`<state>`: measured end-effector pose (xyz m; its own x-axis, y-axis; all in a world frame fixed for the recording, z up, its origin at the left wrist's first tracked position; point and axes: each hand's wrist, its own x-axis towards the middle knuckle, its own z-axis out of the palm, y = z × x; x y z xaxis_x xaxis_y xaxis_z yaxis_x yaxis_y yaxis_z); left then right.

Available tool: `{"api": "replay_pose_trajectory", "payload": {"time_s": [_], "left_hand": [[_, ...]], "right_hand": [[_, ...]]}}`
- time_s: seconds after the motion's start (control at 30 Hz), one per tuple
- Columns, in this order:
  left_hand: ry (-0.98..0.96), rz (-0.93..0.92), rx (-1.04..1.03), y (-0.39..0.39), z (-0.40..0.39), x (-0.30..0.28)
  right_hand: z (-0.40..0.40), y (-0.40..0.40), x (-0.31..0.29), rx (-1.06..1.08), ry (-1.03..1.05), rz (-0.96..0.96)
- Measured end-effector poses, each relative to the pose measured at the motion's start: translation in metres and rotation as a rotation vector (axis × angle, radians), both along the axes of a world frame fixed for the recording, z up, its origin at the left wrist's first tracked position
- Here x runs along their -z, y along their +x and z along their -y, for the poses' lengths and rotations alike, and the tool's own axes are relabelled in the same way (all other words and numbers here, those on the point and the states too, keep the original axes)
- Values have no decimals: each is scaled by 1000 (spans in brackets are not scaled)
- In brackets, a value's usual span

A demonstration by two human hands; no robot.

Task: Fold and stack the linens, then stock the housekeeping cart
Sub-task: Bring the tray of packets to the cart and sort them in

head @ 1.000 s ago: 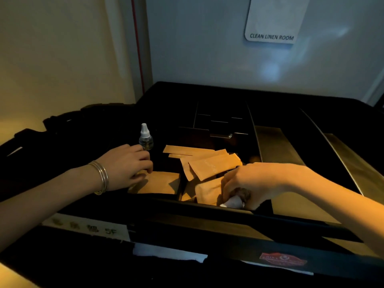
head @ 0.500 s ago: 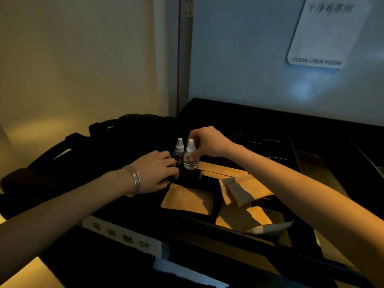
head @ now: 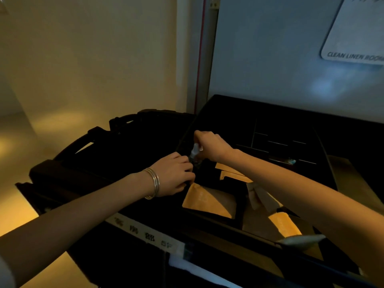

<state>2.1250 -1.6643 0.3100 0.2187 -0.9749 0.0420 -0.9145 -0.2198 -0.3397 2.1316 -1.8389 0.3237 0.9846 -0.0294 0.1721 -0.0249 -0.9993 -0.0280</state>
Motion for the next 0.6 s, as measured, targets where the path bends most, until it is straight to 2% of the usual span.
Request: {"api": "replay_pose_trajectory", "payload": {"time_s": [0.13,0.2,0.27,0.33,0.4,0.5,0.6], "left_hand": [[-29,-13,31,1,-1,2],[-18,-15,31,1,-2,1],[37,-11,-8,0,-3,1],[61,-21,-15,-2,-4,-2],[83,-52,-15,-2,-7,-6],[97,-92,-9,-3,-13,-12],[32,-138,39,-6,-21,-12]], "right_hand": [[8,-35,-21,-44,163,47],[9,-62,-32,-172,161,-85],[3,-85,-36,-290,132,-318],[-3,-93,-29,-330,31,-489],[-6,-92,-16,-367,-125,-573],[-9,-87,-4,-437,-267,-625],[-14,-82,-4,-494,-362,-650]]}}
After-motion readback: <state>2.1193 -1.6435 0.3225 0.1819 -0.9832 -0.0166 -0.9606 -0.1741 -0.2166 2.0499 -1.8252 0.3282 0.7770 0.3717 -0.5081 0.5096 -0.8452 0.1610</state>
